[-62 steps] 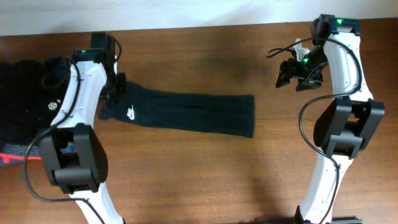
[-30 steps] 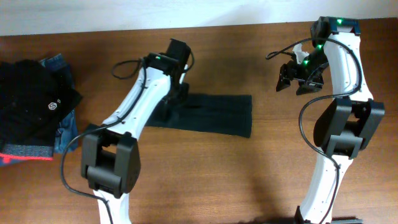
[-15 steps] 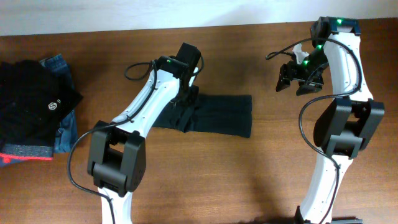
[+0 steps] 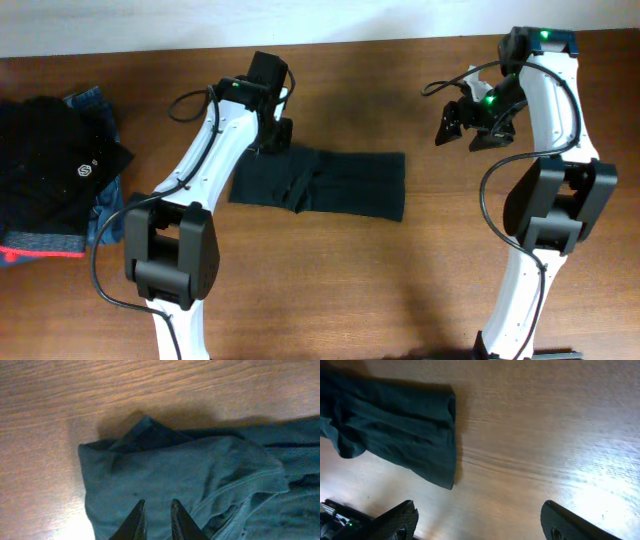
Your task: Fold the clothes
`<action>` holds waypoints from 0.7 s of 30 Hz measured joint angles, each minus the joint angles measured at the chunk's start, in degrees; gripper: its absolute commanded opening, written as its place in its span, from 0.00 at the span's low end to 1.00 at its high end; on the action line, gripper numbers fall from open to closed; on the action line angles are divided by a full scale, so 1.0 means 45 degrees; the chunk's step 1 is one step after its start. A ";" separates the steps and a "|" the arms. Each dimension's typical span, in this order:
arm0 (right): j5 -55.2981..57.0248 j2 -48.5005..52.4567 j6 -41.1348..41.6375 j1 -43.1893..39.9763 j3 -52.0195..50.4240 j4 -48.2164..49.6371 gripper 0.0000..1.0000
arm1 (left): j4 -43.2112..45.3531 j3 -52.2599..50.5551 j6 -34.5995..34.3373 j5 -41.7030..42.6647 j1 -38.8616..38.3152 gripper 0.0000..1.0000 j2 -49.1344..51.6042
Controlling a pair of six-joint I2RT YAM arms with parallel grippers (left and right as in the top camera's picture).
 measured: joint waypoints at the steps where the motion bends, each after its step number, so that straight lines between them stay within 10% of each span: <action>1: -0.0155 -0.0005 -0.0015 0.0083 -0.0151 0.0165 0.84 | 0.0039 0.0000 0.0000 0.0058 -0.0024 0.17 0.0005; 21: -0.3211 -0.0185 0.0563 0.0981 -0.6237 0.4741 0.83 | -0.0039 0.0000 0.0000 0.0330 0.1394 0.17 0.0209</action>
